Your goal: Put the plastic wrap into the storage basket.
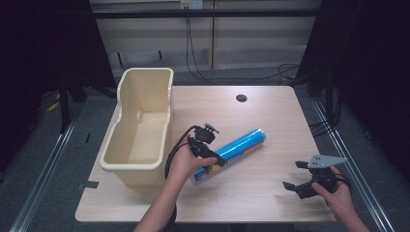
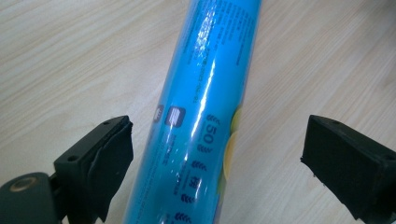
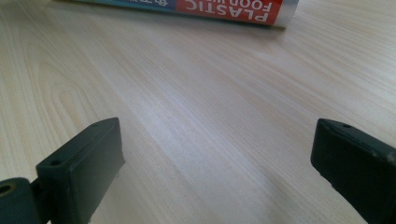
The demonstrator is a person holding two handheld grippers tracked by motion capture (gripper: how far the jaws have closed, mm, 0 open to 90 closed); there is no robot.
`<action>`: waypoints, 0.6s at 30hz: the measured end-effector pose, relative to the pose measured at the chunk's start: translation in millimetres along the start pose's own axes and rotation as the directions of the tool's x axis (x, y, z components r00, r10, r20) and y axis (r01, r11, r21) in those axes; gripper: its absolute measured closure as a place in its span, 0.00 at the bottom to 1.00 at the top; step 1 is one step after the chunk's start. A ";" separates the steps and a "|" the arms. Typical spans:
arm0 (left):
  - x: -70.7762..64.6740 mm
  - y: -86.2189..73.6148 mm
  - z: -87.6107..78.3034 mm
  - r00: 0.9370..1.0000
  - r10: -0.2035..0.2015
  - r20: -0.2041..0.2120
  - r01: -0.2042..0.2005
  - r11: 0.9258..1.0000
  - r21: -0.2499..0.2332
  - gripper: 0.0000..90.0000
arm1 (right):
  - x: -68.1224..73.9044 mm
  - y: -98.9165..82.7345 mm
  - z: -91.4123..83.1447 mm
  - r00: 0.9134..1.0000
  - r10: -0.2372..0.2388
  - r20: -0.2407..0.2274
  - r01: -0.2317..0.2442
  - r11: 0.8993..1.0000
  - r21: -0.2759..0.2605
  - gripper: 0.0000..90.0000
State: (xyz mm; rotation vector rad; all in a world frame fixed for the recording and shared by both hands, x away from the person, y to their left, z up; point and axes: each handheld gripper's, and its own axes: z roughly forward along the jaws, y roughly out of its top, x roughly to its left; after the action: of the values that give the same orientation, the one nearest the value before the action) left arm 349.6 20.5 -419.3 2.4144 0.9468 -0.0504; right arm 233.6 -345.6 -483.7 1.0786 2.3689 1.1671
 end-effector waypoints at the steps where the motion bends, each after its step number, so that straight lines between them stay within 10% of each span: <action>1: 0.0 0.0 0.0 1.000 0.000 0.000 0.000 1.000 0.000 0.09 | -0.3 -0.1 -0.6 1.000 0.000 0.000 0.000 1.000 -0.002 0.03; 18: -3.6 33.4 25.9 0.998 0.065 0.001 -0.065 0.992 0.106 0.07 | 0.0 -0.7 -1.3 1.000 0.001 -0.003 -0.001 1.000 -0.005 0.03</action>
State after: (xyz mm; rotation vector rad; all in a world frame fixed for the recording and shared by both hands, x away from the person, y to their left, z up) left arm 372.3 -14.8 -424.8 2.5411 0.8865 -0.0753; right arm 232.5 -346.6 -483.4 1.0774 2.3667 1.1754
